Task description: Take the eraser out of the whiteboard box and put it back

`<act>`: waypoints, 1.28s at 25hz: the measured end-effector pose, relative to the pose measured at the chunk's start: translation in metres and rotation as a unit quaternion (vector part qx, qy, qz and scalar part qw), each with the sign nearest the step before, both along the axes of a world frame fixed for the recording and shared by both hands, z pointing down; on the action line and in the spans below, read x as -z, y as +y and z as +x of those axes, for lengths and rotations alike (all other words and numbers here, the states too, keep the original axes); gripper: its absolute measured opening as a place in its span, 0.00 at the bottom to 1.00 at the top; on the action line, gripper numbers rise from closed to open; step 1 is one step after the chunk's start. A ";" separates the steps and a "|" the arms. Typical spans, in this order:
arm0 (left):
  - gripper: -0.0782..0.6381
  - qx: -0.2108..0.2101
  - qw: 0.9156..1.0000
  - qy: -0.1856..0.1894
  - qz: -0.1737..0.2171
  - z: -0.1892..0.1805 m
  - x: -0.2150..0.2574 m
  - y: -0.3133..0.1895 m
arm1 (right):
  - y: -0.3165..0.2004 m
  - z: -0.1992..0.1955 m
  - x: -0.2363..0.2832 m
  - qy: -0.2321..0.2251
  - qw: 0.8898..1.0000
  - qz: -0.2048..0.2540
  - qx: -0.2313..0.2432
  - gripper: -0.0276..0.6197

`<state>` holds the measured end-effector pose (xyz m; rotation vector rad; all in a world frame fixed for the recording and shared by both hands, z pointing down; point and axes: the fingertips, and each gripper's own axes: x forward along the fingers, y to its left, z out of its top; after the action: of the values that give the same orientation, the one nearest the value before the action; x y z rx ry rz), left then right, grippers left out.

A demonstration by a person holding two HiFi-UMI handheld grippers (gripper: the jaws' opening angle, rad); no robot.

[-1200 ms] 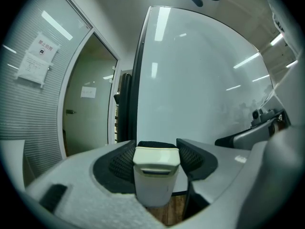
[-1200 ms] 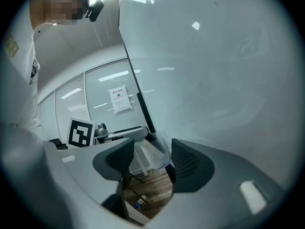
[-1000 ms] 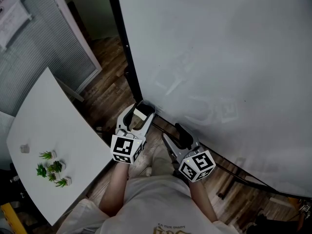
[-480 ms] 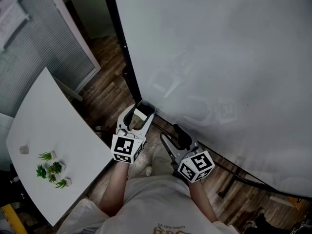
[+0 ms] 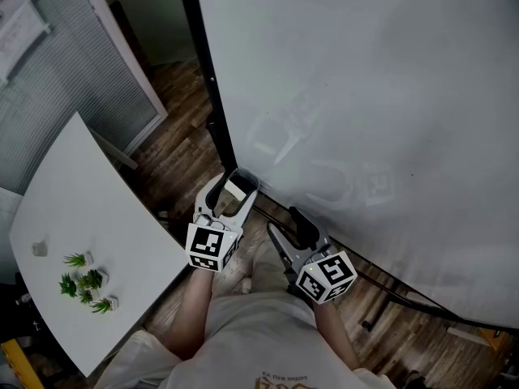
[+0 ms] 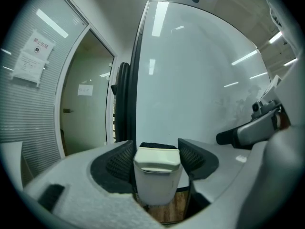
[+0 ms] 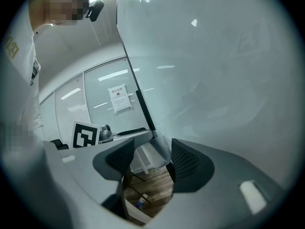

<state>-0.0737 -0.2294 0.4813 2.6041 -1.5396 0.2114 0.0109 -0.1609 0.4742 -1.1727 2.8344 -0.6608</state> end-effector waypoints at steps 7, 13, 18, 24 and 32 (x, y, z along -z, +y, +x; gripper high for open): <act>0.52 -0.008 1.000 0.005 0.003 0.000 0.008 0.004 | 0.002 -0.001 0.006 0.005 1.000 0.008 -0.001 0.43; 0.52 -0.006 1.000 0.008 0.012 -0.007 0.015 0.014 | 0.005 -0.002 0.010 0.006 1.000 0.017 -0.004 0.43; 0.52 -0.004 1.000 0.009 0.021 -0.011 0.024 0.027 | 0.009 -0.002 0.018 0.008 1.000 0.029 -0.010 0.43; 0.50 0.002 1.000 0.012 0.026 -0.014 0.033 0.043 | 0.017 -0.004 0.027 0.010 0.999 0.042 -0.009 0.42; 0.45 0.013 0.999 0.010 0.040 -0.024 0.043 0.063 | 0.029 -0.009 0.039 0.009 0.998 0.069 -0.008 0.39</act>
<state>-0.0973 -0.1661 0.4381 2.6359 -1.6064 0.1250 0.0021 -0.1321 0.4349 -1.1840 2.8287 -0.4460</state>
